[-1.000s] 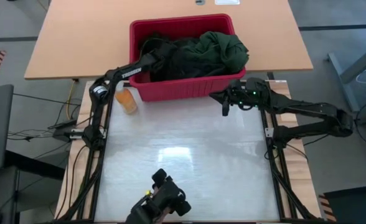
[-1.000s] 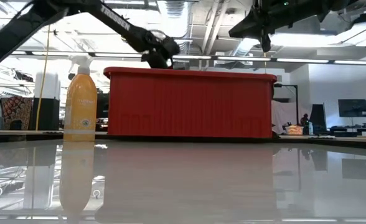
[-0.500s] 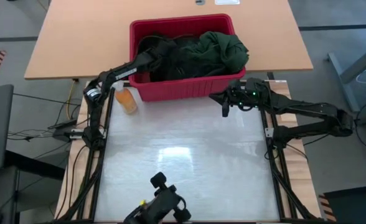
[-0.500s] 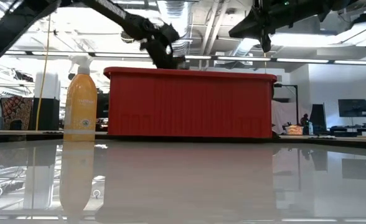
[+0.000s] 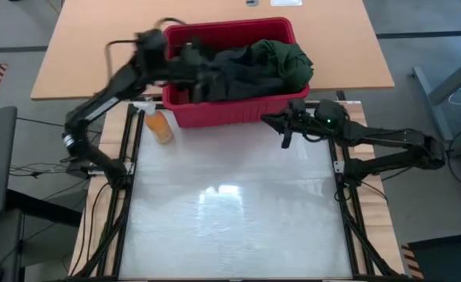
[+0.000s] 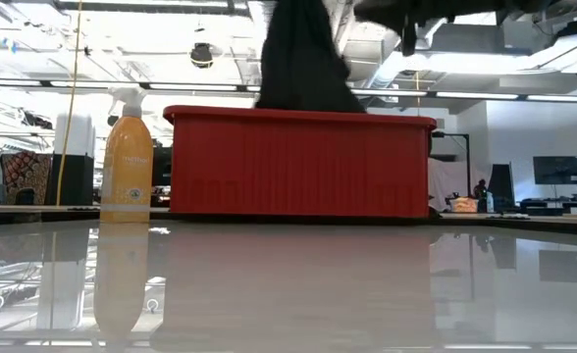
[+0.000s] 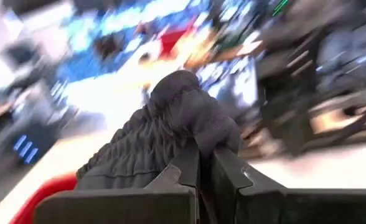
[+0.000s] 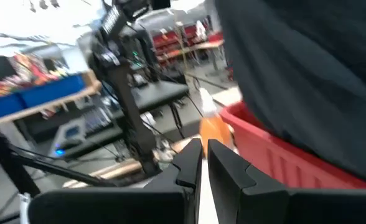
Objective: Fold Laundry from Bin
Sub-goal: Fold the black shorts from the red laundry bin
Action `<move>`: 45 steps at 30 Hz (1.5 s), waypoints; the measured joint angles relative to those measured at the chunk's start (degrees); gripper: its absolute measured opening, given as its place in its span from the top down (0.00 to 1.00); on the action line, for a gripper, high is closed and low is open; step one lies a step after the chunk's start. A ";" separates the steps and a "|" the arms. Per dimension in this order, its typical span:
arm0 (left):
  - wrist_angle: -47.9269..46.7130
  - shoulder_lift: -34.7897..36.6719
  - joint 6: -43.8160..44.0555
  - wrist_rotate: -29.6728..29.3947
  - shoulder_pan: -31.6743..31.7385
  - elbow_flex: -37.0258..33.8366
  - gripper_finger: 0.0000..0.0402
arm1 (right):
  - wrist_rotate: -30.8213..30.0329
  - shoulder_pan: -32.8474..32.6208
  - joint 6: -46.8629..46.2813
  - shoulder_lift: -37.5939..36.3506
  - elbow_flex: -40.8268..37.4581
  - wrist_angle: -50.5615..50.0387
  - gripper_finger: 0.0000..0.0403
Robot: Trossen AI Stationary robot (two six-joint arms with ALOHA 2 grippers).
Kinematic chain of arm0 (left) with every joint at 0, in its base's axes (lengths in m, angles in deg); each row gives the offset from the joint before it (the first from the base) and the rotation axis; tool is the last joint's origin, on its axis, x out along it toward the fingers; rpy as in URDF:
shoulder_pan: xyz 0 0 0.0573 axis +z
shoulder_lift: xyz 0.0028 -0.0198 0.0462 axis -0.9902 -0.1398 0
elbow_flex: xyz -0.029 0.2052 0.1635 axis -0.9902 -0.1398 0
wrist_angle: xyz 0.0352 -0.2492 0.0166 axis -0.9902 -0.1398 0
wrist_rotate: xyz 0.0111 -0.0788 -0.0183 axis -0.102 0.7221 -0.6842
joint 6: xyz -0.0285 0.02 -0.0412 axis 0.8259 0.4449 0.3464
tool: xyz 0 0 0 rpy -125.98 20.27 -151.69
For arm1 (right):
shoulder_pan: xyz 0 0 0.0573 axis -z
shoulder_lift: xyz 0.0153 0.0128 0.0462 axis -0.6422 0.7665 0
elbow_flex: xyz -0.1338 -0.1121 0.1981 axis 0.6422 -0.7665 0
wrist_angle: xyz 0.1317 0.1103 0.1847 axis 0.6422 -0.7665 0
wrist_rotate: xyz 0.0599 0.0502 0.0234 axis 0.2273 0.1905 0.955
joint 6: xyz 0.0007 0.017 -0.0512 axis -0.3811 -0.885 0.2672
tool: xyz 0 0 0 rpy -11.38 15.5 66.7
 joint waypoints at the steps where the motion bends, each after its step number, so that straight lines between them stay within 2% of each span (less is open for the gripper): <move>1: 0.04 1.61 0.64 2.17 -0.80 0.00 1.00 | 0.00 -0.69 0.01 0.00 0.00 1.17 0.86; 7: -0.22 8.58 2.34 10.84 -7.31 0.02 1.00 | 1.31 -5.16 0.10 0.00 0.00 6.74 0.86; 10: -1.76 10.94 2.38 13.33 -10.68 0.02 1.00 | 1.40 -7.46 0.42 0.00 0.00 8.34 0.86; 13: -6.66 12.48 1.15 12.80 -14.12 0.11 1.00 | 1.56 -9.71 1.35 0.00 0.00 8.92 0.86; 19: -24.31 12.09 -3.69 7.54 -19.72 -0.45 1.00 | 1.44 -13.12 1.49 -0.96 -0.02 8.66 0.86; 23: -26.81 11.25 -1.95 6.14 -23.38 -6.32 1.00 | -1.09 -14.40 1.49 -0.49 -0.02 7.95 0.86; 26: -26.34 11.17 -1.00 6.03 -25.56 -11.86 1.00 | -1.89 -14.91 1.49 -0.16 -0.02 7.12 0.86; 29: -24.27 11.10 0.92 4.63 -26.67 -13.09 1.00 | -1.88 -14.94 1.49 -0.27 -0.02 6.01 0.86; 34: -9.53 11.23 3.64 3.45 -26.92 -13.09 1.00 | -1.86 -14.41 3.64 -2.47 -0.02 4.49 0.86; 38: -0.11 10.06 3.66 -6.75 -25.95 -12.91 1.00 | -1.86 -14.44 6.20 -6.11 -0.02 0.98 0.86; 40: 0.81 8.88 3.69 -9.64 -24.52 -12.96 1.00 | -1.86 -14.45 7.02 -8.49 -0.02 -1.39 0.86; 42: 0.65 7.21 5.36 -9.04 -23.29 -13.01 1.00 | -1.86 -14.45 7.41 -10.86 -0.02 -4.15 0.86; 45: -0.73 5.01 11.88 -1.48 -22.47 -13.07 1.00 | -1.84 -14.54 7.48 -13.54 0.00 -8.63 0.86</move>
